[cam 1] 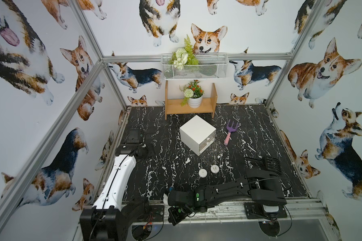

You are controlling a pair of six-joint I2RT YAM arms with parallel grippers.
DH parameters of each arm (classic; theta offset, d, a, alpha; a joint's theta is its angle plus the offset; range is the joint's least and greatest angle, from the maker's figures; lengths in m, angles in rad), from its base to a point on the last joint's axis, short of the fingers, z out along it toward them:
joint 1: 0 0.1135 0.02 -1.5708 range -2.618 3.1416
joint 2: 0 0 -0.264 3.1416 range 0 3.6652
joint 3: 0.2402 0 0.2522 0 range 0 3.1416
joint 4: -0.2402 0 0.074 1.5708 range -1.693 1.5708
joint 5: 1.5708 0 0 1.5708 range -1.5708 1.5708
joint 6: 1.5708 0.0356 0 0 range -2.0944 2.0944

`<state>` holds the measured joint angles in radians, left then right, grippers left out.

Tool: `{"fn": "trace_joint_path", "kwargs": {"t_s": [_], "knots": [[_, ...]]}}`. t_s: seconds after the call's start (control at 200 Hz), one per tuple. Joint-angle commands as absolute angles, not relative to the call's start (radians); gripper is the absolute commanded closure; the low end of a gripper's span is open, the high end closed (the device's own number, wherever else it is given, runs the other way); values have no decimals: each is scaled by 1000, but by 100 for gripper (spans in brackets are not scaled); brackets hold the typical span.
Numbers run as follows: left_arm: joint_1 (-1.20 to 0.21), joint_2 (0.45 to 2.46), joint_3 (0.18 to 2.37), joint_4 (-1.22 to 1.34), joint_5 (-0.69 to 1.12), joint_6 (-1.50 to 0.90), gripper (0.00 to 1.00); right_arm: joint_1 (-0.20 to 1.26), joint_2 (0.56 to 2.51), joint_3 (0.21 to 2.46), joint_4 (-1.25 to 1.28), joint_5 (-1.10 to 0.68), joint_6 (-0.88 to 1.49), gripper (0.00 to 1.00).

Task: Put the bluetooth earphones in the drawer according to color
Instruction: Adjust the Bluetooth earphone at the center of the board.

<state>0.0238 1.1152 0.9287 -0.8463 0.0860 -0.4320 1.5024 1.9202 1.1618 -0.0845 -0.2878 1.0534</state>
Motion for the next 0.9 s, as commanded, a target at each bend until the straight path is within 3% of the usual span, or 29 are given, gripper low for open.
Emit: {"fn": "trace_joint_path", "kwargs": {"t_s": [0.0, 0.47, 0.896], "knots": [[28, 1115, 923, -847, 101, -416, 31, 1491, 1950, 1183, -183, -273, 1016, 100], [31, 1117, 908, -832, 104, -422, 31, 1374, 1983, 1203, -230, -170, 955, 100], [30, 1095, 891, -851, 95, -416, 31, 1309, 2091, 1333, -143, -233, 951, 100]]}}
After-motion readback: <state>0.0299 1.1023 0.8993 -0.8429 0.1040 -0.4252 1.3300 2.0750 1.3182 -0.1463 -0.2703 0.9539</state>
